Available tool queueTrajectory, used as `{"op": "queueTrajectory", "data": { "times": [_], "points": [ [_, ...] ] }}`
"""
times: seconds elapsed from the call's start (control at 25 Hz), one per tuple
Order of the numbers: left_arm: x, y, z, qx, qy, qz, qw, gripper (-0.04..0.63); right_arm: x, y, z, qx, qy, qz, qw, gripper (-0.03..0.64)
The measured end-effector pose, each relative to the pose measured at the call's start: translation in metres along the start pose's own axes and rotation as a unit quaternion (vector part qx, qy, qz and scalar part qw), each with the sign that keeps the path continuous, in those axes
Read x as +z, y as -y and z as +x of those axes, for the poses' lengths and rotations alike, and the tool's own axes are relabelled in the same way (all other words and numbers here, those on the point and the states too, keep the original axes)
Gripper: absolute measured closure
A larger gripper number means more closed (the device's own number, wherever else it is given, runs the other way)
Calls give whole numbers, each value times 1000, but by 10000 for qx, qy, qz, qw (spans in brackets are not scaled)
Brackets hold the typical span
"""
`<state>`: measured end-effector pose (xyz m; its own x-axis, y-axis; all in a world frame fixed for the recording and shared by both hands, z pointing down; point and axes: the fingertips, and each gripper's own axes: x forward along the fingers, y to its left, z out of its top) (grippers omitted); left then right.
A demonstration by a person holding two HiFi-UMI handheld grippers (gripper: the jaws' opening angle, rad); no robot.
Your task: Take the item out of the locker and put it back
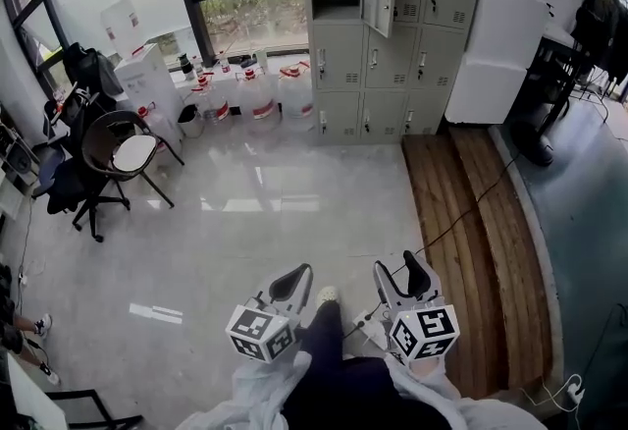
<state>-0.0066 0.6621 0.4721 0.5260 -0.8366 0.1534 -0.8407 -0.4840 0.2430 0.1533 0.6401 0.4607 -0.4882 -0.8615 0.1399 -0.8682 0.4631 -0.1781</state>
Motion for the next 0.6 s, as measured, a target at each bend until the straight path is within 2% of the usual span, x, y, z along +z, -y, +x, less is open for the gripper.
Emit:
{"op": "queueTrajectory", "data": {
  "times": [0.12,0.36,0.6],
  "points": [
    [10,-19,21,5,47,20,10000,588,6,10,28,-7,-48,42,10000,336],
    [37,-60,68,51,115,51,9999,588,20,31,91,-35,-157,149,9998,159],
    [57,-105,113,107,95,-8,9999,588,28,53,160,-62,-251,497,9984,84]
  ]
}}
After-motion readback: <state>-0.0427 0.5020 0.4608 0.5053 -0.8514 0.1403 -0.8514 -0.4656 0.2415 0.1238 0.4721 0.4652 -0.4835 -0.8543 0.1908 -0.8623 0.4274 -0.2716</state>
